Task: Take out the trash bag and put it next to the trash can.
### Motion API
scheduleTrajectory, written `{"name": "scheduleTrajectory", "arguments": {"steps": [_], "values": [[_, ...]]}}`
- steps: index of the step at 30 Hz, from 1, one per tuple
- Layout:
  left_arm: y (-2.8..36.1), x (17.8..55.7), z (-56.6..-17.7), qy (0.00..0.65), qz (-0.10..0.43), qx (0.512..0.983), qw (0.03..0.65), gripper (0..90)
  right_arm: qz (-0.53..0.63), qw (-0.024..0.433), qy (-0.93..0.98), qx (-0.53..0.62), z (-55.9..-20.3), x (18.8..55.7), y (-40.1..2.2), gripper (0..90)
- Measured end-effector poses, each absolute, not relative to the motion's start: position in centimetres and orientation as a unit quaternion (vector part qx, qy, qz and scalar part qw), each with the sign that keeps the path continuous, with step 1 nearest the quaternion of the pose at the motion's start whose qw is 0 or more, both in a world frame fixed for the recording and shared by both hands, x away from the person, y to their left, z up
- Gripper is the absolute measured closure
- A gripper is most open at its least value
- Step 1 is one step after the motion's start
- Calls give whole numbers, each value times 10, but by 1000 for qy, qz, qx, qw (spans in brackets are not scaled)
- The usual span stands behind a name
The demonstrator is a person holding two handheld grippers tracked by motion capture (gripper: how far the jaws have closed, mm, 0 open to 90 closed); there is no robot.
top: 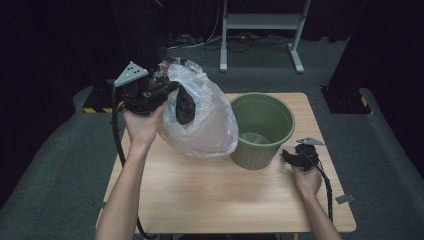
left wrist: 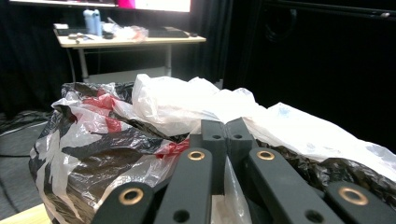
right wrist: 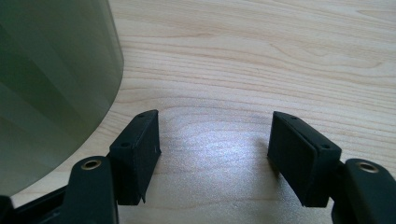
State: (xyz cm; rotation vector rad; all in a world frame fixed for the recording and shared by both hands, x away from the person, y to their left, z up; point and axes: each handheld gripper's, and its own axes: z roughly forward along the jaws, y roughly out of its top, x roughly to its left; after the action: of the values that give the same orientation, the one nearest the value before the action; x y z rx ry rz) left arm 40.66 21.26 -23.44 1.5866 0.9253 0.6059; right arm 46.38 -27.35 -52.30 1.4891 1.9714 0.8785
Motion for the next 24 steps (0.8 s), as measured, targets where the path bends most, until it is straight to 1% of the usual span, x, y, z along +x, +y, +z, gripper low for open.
{"name": "scheduleTrajectory", "arguments": {"steps": [10, 24], "values": [[231, 403, -246, 412, 279, 678, 542, 896, 324, 257, 727, 549, -523, 464, -274, 339], [249, 399, -257, 428, 279, 670, 538, 896, 324, 257, 726, 549, -523, 464, -273, 338]]}}
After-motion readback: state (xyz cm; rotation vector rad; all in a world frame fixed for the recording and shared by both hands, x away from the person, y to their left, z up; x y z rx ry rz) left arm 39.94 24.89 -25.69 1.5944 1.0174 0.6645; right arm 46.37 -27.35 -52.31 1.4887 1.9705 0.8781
